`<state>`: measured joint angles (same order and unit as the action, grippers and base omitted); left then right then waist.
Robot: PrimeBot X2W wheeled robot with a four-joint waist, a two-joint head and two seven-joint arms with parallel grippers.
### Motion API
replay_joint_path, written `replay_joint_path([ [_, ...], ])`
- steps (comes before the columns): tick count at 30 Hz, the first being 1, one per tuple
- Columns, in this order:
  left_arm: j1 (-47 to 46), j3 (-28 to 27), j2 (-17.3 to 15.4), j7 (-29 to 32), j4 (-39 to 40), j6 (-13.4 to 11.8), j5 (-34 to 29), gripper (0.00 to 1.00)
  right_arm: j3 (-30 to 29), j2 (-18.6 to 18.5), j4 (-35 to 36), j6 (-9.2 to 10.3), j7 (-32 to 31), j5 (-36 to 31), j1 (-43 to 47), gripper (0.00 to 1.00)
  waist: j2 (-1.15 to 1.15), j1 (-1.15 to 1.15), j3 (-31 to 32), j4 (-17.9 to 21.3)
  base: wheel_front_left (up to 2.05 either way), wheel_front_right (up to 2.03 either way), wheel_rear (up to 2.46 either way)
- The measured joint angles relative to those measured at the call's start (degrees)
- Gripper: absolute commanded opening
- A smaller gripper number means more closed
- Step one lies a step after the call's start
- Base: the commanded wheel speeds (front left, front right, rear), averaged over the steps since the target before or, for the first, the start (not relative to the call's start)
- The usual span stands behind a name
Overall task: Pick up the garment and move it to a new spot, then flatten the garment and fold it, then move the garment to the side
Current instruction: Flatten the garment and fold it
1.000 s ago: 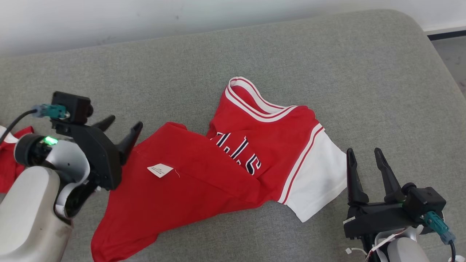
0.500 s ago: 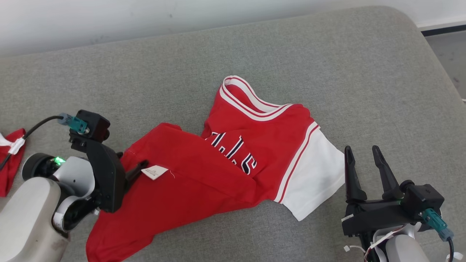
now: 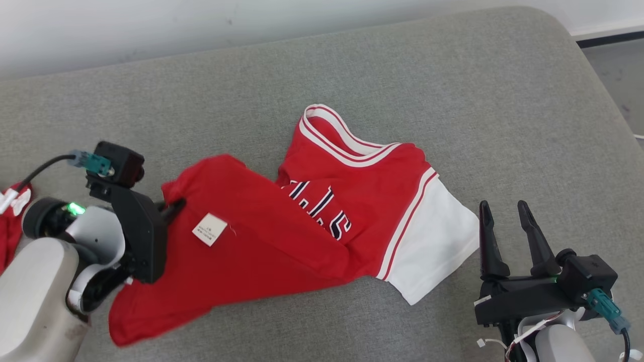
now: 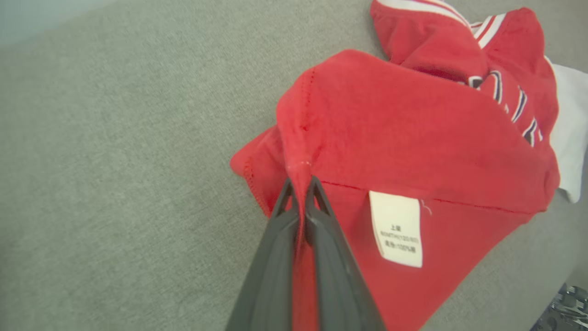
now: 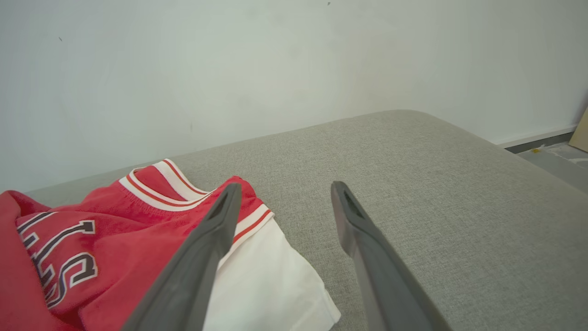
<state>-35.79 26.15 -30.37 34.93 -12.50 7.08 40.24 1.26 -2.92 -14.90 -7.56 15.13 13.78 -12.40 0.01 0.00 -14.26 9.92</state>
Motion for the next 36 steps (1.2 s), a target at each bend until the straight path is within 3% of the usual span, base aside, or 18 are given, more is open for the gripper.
replay_joint_path([
  [16, -1.5, -0.1, 0.5, -20.5, -0.2, 0.3, -4.0, 0.00, 0.3, 0.0, -0.6, 0.00, 0.0, -0.8, 1.4, 1.00, 0.00, -0.01, 3.1, -4.2, 0.00, 0.00, 0.00],
  [25, 11.0, -1.2, 3.2, -34.9, 1.6, -5.1, -6.1, 0.00, 0.2, 0.0, -0.6, 0.00, 0.0, -1.4, 2.6, 1.00, 0.00, -0.01, 3.9, -7.4, 0.00, 0.00, 0.00],
  [34, 21.5, -0.6, 7.3, -42.4, -0.5, -7.5, -5.3, 0.00, 0.1, -0.1, -1.0, 0.00, 0.0, -2.3, 3.1, 1.00, 0.00, -0.01, 4.2, -10.4, 0.00, 0.00, 0.00],
  [35, 22.1, -0.6, 7.8, -43.4, -1.1, -7.6, -5.1, 0.42, 0.1, -0.1, -1.1, 0.00, 0.0, -2.3, 3.1, 1.00, 0.00, -0.01, 4.3, -10.8, 0.00, 0.00, 0.00],
  [36, 22.5, -0.5, 8.2, -44.5, -1.6, -7.8, -5.2, 1.00, 0.1, -0.1, -1.1, 0.00, 0.0, -2.4, 3.1, 1.00, 0.00, -0.01, 4.3, -11.1, 0.00, 0.00, 0.00],
])
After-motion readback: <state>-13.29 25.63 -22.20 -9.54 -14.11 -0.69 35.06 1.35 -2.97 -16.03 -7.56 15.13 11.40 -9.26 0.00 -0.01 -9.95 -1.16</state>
